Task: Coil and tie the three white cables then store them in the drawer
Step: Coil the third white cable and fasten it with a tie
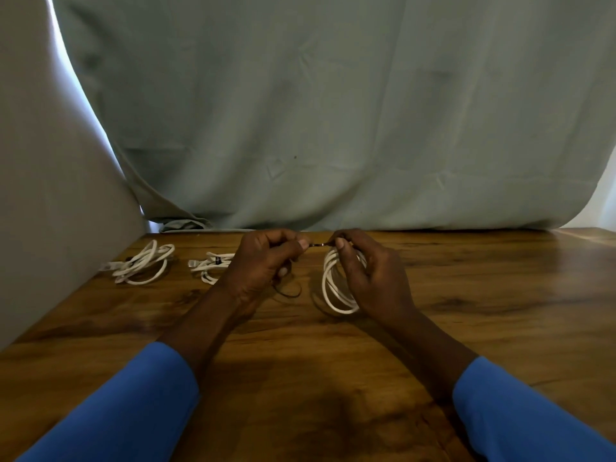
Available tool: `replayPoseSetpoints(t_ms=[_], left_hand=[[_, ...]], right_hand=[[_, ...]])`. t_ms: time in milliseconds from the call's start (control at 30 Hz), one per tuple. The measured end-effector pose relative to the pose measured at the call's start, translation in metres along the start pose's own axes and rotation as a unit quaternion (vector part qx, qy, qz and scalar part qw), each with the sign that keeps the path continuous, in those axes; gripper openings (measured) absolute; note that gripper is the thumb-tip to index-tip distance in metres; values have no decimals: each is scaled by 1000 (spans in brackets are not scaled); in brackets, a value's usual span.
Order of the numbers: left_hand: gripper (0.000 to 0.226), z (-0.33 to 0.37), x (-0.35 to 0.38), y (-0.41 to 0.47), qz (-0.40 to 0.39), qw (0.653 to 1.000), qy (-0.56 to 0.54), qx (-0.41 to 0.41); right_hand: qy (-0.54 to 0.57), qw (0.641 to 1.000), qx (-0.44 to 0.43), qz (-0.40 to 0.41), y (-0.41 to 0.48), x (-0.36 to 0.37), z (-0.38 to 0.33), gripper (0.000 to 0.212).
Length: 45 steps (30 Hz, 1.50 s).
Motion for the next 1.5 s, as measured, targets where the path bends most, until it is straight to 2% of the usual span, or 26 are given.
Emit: replayPoseSetpoints(t_ms=[200, 333, 533, 633, 867, 1033, 1133, 1200, 1300, 1500], left_hand=[[4, 11, 10, -3, -23, 999, -10, 34], [5, 10, 8, -2, -18, 999, -12, 28], [8, 0, 10, 2, -32, 999, 21, 2], [12, 4, 12, 2, -38, 997, 64, 28], [6, 9, 11, 2, -52, 989, 124, 63], [8, 10, 10, -1, -50, 993, 83, 65], [2, 5, 5, 1, -27, 997, 44, 54], [3, 6, 2, 2, -5, 995, 65, 78], [5, 8, 5, 2, -11, 986, 113, 122], [8, 1, 14, 0, -35, 991, 86, 101]], right_hand=[[-15, 1000, -21, 4, 0, -2, -4, 26], [-6, 1000, -25, 4, 0, 1, -5, 24], [31, 999, -4, -5, -1, 5, 0, 20], [44, 999, 7, -8, -1, 4, 2, 17], [63, 997, 16, -35, -2, 10, 0, 19], [111, 991, 43, -53, -3, 12, 1, 20], [139, 986, 68, -71, -6, 17, -1, 19], [163, 978, 103, -80, -10, 23, 1, 18], [226, 958, 154, -90, -14, 30, 7, 18], [258, 941, 194, -98, -16, 35, 14, 27]])
Point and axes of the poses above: each hand's wrist, its own y-axis towards the middle knuckle, its own x-axis out of the palm, z = x × y, the point moved 9 cm from there along y, towards the middle knuckle, and after that the axes turned 2 degrees about z, right-handed, at the moved point
